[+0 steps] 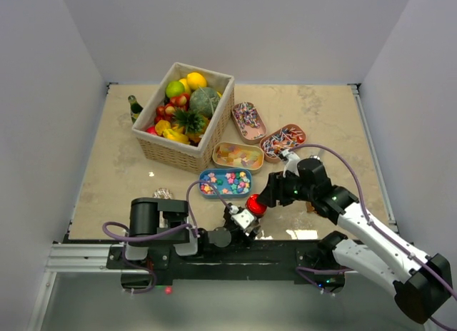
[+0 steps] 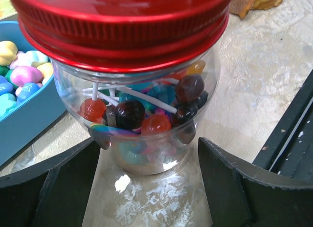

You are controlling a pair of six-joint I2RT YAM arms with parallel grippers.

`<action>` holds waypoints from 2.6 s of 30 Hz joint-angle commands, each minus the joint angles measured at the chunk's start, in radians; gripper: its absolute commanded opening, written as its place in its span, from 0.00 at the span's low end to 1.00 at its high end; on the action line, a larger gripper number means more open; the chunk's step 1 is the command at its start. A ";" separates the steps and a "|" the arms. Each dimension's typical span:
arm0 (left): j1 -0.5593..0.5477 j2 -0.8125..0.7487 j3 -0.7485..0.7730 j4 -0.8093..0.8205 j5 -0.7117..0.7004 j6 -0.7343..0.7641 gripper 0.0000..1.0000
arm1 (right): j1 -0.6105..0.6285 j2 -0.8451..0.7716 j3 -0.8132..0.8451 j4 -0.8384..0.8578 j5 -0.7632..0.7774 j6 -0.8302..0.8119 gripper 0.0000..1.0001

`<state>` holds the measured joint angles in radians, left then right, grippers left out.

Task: Pack the candies
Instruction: Screw the bottle lid onto the packing bottle.

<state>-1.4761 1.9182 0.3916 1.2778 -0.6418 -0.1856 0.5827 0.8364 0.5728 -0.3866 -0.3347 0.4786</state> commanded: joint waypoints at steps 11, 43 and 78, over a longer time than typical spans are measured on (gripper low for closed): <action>0.056 -0.005 -0.051 0.224 0.100 0.008 0.70 | 0.124 0.064 0.002 -0.031 0.184 0.023 0.54; 0.129 -0.005 0.026 0.107 0.241 0.071 0.64 | 0.454 0.205 0.193 -0.347 0.746 0.238 0.54; 0.148 -0.021 0.015 0.166 0.287 0.087 0.84 | 0.462 0.202 0.403 -0.508 0.784 0.243 0.99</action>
<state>-1.3308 1.9053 0.3965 1.2781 -0.3561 -0.1265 1.0405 1.0382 0.9134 -0.8684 0.4561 0.7547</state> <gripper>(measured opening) 0.858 0.986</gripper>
